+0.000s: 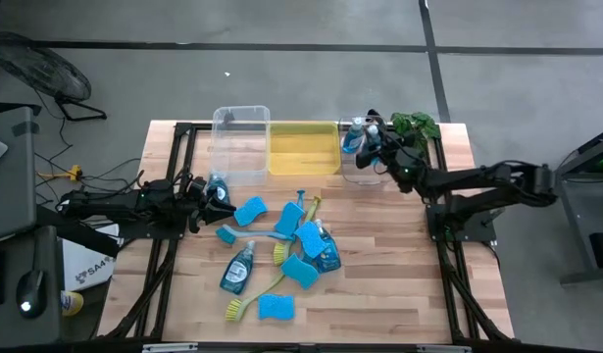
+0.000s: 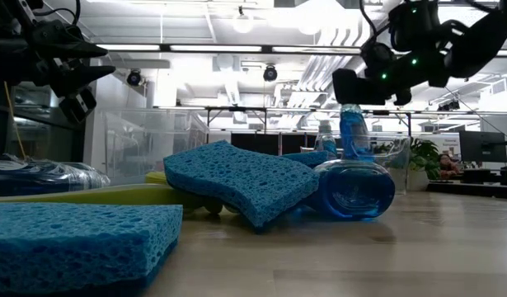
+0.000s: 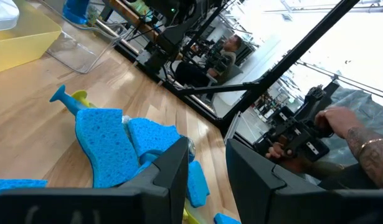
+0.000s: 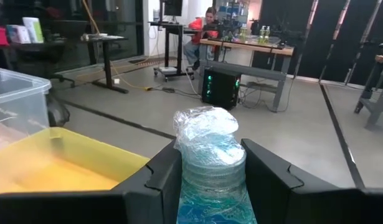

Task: Pick & Place Kitchen Sink Supplies
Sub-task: Put the blue dishwasher liquid into the transparent bin

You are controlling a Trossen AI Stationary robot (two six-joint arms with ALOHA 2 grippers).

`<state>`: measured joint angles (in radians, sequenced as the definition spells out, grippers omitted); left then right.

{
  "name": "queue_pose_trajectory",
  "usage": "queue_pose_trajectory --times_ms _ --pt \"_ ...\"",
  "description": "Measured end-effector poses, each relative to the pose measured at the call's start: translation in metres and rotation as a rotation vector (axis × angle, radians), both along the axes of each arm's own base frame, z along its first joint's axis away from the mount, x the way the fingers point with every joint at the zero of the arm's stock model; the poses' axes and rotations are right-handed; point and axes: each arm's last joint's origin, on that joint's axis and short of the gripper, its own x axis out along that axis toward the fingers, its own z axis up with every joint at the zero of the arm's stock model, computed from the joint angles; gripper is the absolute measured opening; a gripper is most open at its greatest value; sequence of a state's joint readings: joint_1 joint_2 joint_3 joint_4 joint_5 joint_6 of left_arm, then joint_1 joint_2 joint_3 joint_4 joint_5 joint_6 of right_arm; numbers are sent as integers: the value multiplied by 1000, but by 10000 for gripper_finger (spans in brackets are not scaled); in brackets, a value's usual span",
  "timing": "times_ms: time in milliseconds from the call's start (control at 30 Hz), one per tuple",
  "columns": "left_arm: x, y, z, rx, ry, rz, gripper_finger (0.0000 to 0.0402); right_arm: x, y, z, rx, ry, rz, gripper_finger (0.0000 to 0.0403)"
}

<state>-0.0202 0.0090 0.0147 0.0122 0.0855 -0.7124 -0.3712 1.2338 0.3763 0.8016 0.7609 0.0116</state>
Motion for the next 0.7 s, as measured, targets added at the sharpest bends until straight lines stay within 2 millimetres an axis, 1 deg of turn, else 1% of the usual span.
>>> queue_pose_trajectory --times_ms 200,433,700 --pt "0 0 0 0 0 0 105 1 -8 -6 5 -8 -43 134" --pt "0 0 0 0 -1 0 105 3 -17 -13 9 -11 -23 134" --pt "0 0 0 0 0 0 105 6 -24 -23 14 0 -55 134"
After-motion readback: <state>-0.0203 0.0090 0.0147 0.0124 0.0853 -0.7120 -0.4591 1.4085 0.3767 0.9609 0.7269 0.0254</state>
